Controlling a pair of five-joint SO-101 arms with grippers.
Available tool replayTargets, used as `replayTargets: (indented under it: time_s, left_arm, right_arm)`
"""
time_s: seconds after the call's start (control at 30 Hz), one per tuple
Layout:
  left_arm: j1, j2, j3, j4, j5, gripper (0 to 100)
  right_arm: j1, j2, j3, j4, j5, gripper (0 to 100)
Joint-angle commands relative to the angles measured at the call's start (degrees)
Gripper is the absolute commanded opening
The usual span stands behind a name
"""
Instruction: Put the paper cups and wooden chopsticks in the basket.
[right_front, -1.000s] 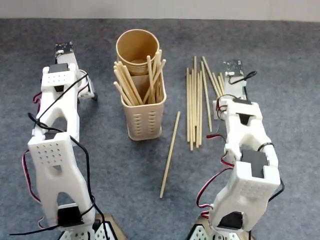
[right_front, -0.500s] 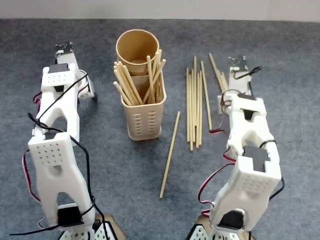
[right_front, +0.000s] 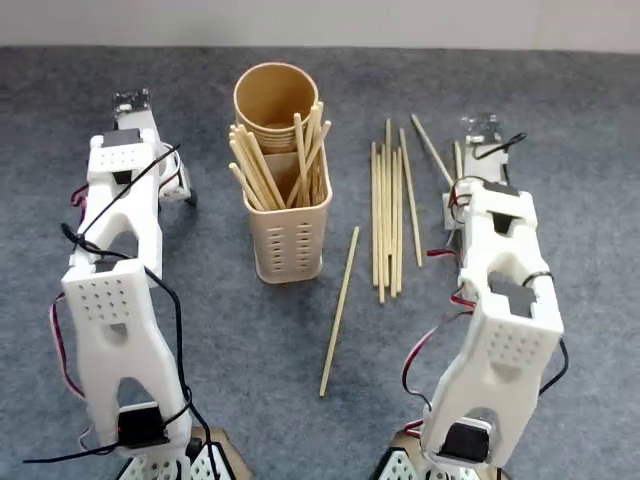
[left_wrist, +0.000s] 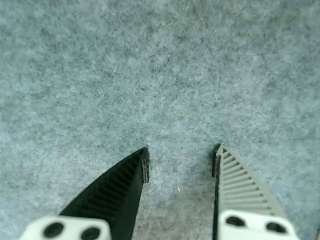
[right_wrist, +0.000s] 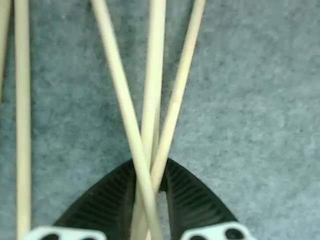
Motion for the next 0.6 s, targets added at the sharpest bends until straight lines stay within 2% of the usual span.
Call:
replayTargets:
  time_s: [0.0, 0.07, 0.2, 0.3, 0.57]
  left_arm:
    - [1.71, 0.31, -0.57, -1.32, -0.53, 22]
    - [1.71, 0.31, -0.57, -1.41, -0.53, 22]
    - [1.71, 0.31, -0.57, -1.49, -0.53, 22]
    - [1.71, 0.31, -0.57, -1.49, -0.53, 22]
    - [2.24, 0.31, -0.66, -1.49, -0.53, 22]
  right_arm:
    - [-1.19, 3.56, -7.78, 10.68, 3.6, 0.4]
    - [-0.92, 3.65, -12.79, 15.52, 1.58, 0.5]
    - [0.31, -1.45, -23.43, 20.79, -10.55, 0.5]
    - [-1.36, -8.84, -28.44, 21.49, -16.79, 0.5]
    - [-11.91, -32.84, -28.62, 21.93, -21.98, 0.5]
